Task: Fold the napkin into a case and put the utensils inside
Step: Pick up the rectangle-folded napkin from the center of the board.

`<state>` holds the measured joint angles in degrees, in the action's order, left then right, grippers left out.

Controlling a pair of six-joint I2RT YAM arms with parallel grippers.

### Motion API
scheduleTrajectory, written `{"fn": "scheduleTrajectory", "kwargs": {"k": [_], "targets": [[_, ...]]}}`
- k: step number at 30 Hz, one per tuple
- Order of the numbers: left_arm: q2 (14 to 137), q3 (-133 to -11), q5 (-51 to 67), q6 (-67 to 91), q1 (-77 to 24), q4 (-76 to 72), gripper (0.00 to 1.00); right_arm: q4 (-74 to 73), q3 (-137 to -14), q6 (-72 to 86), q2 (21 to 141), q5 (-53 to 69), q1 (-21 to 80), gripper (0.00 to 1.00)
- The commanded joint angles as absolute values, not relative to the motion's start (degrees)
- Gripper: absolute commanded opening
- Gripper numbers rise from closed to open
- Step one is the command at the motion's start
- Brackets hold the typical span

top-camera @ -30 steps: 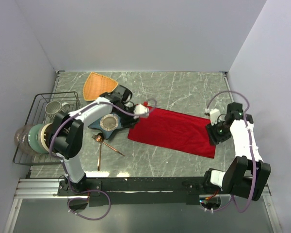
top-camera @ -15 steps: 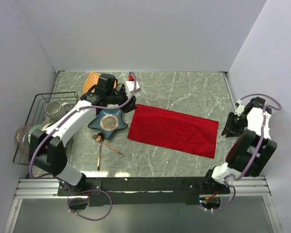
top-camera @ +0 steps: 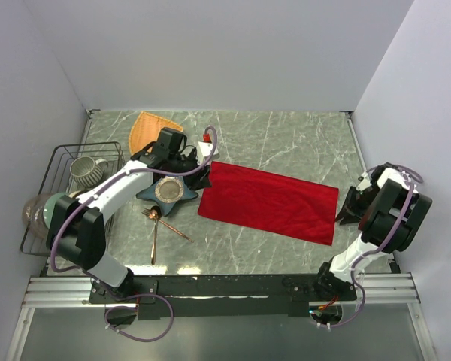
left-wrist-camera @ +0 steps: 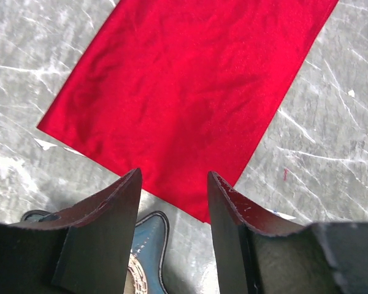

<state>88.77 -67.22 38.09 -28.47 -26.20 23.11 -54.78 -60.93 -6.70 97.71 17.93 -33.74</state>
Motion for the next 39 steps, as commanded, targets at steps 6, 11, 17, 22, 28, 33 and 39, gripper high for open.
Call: {"fn": "scheduleTrajectory", "kwargs": {"k": [6,11,17,22,28,33,39], "targets": [[85.7,-64.7,40.1,-30.1,-26.3,23.3,0.54,-47.6,-59.0,-2.1,102.3,16.3,-33.5,0.31],[86.3,-64.9,40.0,-29.9,-26.3,22.8,0.54,-47.1,-59.8,-1.7,104.1,17.3,-32.0,0.31],[86.7,-65.3,39.6,-29.0,-26.2,22.4,0.54,-47.3,-60.7,-1.3,105.4,16.7,-29.3,0.31],[86.5,-64.9,38.9,-28.4,-26.2,22.1,0.55,-47.0,-61.2,-0.5,105.9,14.9,-29.0,0.27],[86.3,-64.9,38.3,-28.0,-26.3,22.1,0.55,-47.8,-62.4,-1.5,106.1,14.4,-29.1,0.00],[85.8,-65.2,37.9,-28.1,-26.2,22.8,0.55,-49.0,-64.7,-3.7,101.0,12.1,-29.4,0.00],[85.4,-64.9,37.5,-27.6,-26.3,22.3,0.55,-52.1,-71.5,-7.9,97.3,9.1,-31.3,0.00]]}}
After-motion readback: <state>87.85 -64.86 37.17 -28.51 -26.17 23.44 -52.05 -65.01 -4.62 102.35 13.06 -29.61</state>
